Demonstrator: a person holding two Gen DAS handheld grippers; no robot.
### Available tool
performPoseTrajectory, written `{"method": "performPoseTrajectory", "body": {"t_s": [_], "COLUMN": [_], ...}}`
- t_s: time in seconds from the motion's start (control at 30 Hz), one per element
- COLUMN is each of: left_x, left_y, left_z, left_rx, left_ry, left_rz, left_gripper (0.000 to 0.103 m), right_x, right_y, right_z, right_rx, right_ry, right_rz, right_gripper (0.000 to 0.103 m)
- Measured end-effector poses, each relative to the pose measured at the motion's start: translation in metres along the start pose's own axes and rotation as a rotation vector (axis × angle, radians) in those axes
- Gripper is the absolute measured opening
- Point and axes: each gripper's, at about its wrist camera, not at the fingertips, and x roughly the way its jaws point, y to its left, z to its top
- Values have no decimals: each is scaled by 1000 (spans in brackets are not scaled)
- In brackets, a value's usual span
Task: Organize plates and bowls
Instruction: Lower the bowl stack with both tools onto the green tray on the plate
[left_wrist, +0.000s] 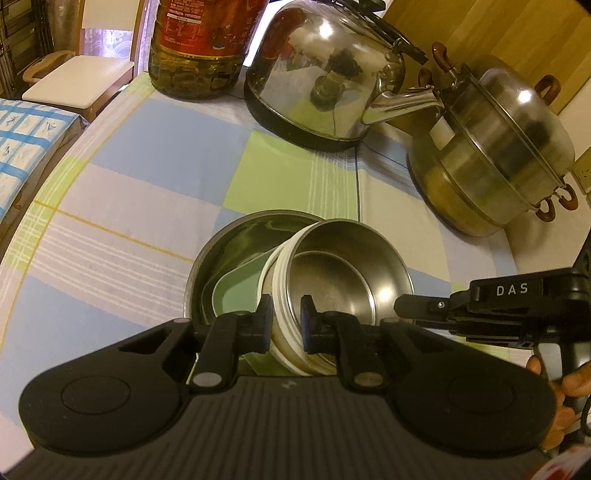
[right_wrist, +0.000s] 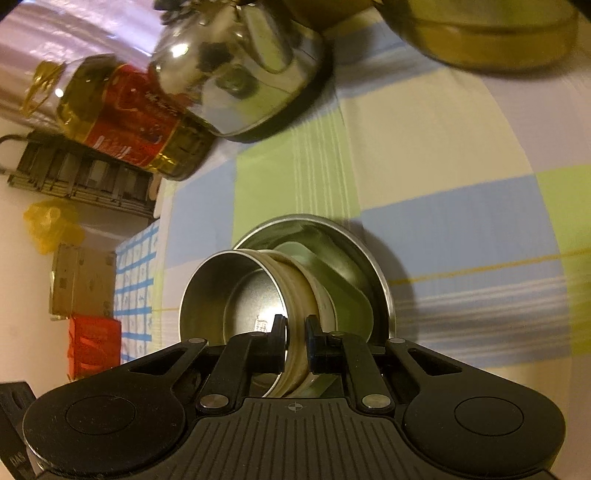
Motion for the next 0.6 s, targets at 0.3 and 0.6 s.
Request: {"method": "performPoseTrajectory", "body": {"t_s": [0.3, 0.6], "left_x": [2, 3], "left_y": [0, 0], "left_z": [0, 1], "left_rx": [19, 36], "left_ry": [0, 9], "left_rz": [2, 1], "left_gripper": [13, 13], "right_x": [0, 0], "right_y": [4, 7], "right_z": [0, -3], "right_rx": [-14, -26], "right_ry": [-6, -17], "right_rz": [-29, -42], "right_gripper": [11, 11]}}
